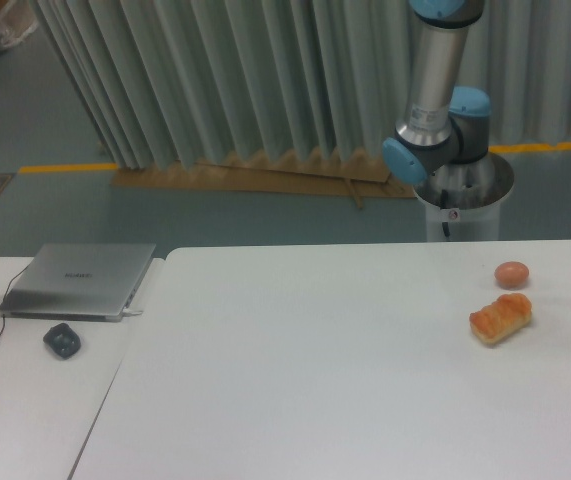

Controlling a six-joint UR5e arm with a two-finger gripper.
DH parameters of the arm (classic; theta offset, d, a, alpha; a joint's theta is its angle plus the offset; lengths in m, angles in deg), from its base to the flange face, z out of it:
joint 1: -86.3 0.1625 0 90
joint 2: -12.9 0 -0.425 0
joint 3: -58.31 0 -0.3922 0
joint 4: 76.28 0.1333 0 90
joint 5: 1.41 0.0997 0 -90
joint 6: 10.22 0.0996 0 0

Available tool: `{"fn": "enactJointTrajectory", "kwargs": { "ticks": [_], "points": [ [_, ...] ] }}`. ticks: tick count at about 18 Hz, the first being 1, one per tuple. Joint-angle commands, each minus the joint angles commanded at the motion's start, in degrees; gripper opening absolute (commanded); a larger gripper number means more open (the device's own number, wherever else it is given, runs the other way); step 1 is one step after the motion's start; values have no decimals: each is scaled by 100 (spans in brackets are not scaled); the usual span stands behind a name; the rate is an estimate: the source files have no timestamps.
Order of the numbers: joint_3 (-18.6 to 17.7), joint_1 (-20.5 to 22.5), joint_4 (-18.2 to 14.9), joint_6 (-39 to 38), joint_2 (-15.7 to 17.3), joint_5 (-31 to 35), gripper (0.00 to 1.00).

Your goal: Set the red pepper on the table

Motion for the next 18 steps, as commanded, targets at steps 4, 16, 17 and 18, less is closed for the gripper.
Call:
{"fn": "enactJointTrajectory", "kwargs": {
  "ticks": [4,16,17,18],
  "points": [
    [-115,132,17,467,-44,175,100],
    [184,61,307,1205,-650,563,100],
    [210,61,307,1240,-677,563,100],
    [193,61,325,1249,-720,563,100]
  ]
}}
